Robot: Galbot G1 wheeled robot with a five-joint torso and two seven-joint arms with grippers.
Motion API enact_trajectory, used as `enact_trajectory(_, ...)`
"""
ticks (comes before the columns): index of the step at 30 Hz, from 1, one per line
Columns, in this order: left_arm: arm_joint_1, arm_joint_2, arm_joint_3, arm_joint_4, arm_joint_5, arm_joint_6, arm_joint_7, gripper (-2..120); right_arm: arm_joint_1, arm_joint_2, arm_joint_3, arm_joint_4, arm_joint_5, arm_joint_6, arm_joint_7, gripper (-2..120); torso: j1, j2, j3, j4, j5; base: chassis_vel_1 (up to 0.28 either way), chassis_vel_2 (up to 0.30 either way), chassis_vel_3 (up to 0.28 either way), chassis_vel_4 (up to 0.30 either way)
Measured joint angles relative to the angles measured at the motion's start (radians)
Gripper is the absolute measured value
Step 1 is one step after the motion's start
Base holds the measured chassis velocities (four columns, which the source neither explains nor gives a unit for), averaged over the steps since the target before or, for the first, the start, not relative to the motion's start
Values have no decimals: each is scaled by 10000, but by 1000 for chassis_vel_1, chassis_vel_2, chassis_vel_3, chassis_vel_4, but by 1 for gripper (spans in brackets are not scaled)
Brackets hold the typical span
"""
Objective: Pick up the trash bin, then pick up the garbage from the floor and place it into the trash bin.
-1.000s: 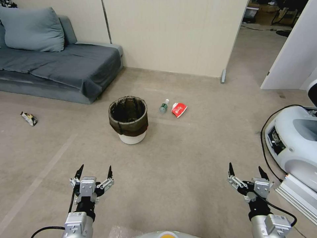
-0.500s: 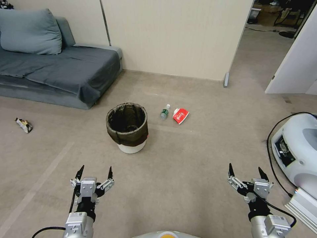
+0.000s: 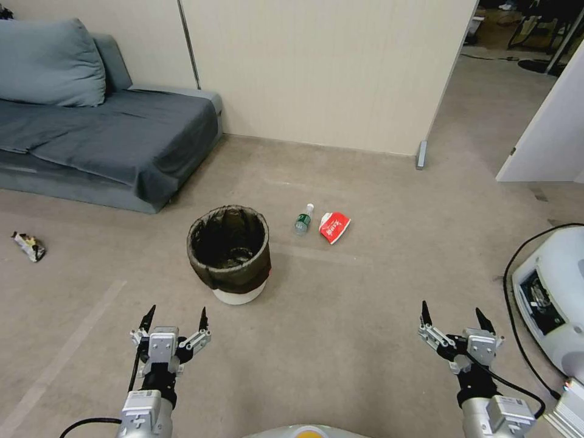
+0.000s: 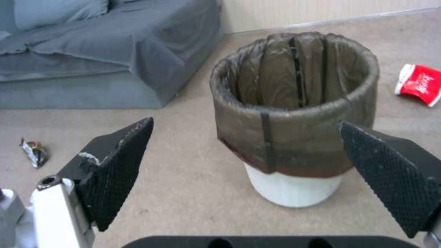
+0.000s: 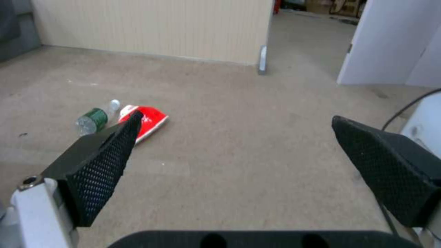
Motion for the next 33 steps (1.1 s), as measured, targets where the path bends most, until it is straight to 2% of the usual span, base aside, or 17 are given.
enact_trajectory(33,6,-26,13,-30,13,64,8,100,14,-9,-4,-33,20,40,6,100,0,0,1,0,0,-126,118,121,-126)
